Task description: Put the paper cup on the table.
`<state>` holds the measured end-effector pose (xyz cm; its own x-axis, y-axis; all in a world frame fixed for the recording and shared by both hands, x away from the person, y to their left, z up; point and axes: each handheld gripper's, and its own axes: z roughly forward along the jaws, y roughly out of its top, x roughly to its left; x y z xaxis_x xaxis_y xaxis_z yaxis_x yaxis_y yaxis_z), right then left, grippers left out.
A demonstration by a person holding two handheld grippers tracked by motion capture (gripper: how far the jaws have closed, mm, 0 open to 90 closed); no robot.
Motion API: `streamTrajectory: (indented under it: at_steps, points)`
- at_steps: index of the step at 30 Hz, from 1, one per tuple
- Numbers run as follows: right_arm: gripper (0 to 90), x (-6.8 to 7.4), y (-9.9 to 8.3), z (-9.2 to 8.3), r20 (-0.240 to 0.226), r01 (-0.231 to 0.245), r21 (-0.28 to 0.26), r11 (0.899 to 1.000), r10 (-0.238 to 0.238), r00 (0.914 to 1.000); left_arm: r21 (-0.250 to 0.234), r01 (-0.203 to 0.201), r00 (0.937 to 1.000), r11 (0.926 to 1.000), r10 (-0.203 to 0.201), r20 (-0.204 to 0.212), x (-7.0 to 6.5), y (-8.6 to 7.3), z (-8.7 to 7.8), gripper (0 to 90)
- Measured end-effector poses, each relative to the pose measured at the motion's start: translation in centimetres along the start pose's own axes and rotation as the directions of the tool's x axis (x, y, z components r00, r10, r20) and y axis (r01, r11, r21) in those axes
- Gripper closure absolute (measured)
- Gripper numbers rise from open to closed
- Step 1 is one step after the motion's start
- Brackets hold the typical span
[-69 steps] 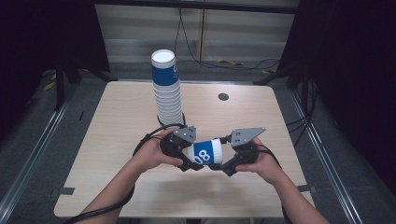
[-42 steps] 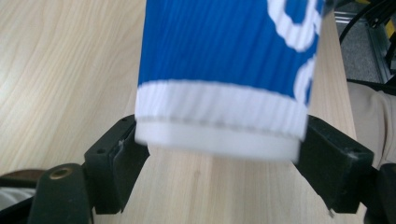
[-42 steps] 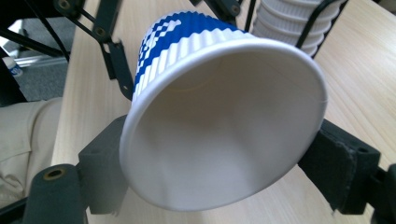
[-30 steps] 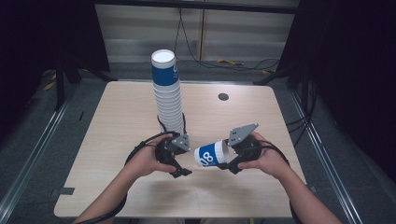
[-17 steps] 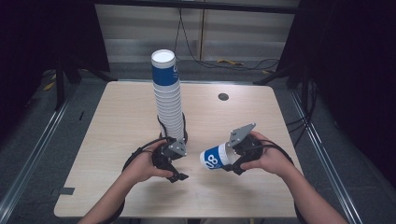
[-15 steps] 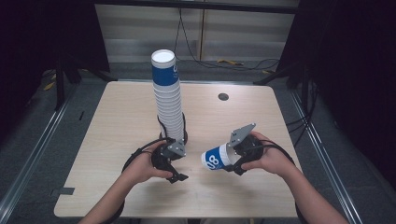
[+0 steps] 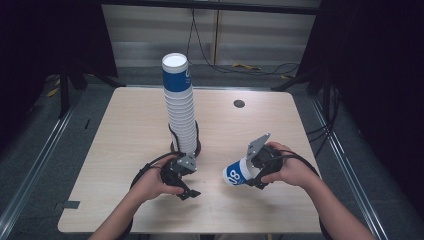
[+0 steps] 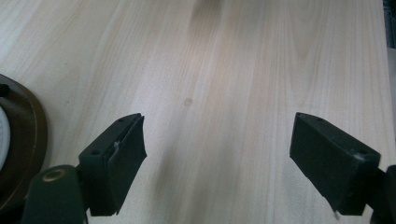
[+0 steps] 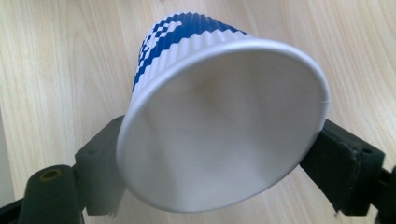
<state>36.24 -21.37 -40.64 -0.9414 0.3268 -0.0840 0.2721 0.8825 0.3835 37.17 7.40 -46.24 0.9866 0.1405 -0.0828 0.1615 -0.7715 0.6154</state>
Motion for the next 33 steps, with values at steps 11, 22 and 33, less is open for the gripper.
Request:
streamTrajectory:
  at_steps: [11, 22, 33]
  points:
    - [15.4, -0.4, -0.2, -0.2, 0.015, 0.010, 0.113, 0.994, -0.011, 0.9998, -0.006, 0.011, 0.9999, 0.9999, -0.011, -0.004, 0.0, -0.1, 0.0, 18.0]
    - [14.9, -0.3, 0.5, -0.6, 0.029, 0.065, 0.225, 0.972, -0.073, 0.9969, -0.004, 0.005, 1.0000, 1.0000, -0.005, -0.005, -0.1, -0.1, 0.0, 18.0]
    - [13.9, 0.0, 1.5, 0.5, 0.012, 0.100, 0.231, 0.968, -0.105, 0.9944, -0.003, 0.007, 1.0000, 1.0000, -0.007, -0.006, 0.0, -0.3, -0.1, 17.9]
